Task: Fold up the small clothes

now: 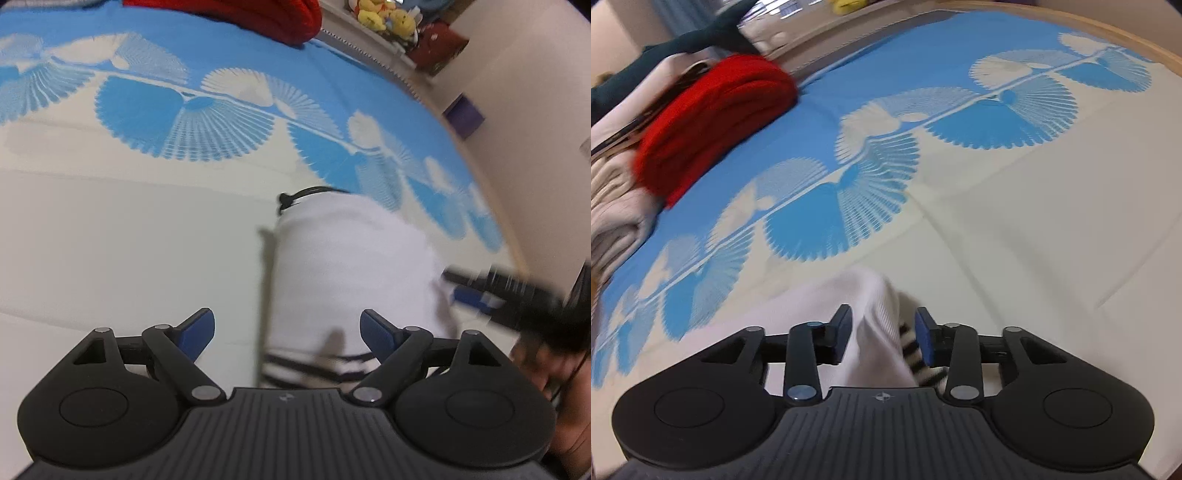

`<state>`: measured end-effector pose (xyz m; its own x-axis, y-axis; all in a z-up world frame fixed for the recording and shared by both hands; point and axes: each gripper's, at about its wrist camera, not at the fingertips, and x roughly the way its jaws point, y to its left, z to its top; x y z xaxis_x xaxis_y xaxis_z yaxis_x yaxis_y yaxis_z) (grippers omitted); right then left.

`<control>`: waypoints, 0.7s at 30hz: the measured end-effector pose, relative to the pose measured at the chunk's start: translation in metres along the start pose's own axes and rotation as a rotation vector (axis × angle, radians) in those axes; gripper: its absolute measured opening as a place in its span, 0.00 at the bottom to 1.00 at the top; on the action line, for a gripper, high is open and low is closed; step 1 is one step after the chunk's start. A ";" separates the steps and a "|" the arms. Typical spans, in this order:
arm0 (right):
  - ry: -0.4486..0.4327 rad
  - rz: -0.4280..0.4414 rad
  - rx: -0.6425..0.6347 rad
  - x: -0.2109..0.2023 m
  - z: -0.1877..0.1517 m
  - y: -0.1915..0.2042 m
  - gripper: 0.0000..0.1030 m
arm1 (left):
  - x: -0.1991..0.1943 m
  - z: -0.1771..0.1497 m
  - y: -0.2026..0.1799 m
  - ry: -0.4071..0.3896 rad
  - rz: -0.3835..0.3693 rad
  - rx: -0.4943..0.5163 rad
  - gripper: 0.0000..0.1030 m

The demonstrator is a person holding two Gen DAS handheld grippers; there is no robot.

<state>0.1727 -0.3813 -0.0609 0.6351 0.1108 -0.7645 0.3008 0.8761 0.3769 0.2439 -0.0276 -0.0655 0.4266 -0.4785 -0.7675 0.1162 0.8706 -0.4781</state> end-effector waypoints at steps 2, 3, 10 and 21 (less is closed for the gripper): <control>0.058 0.026 -0.054 -0.003 -0.006 -0.002 0.55 | 0.007 0.003 0.000 0.015 -0.024 -0.026 0.89; 0.101 0.029 -0.079 0.000 -0.010 -0.004 0.55 | 0.014 0.004 0.001 0.029 -0.024 -0.033 0.90; 0.231 0.004 -0.075 0.022 -0.022 -0.023 0.61 | 0.065 0.004 0.023 0.124 -0.081 -0.174 0.95; 0.235 0.072 -0.074 0.035 -0.018 -0.008 0.12 | 0.064 0.012 -0.003 0.072 -0.111 -0.094 0.46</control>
<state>0.1791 -0.3761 -0.1003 0.4677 0.2724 -0.8409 0.2028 0.8929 0.4020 0.2816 -0.0591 -0.1076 0.3499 -0.5808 -0.7350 0.0733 0.7992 -0.5966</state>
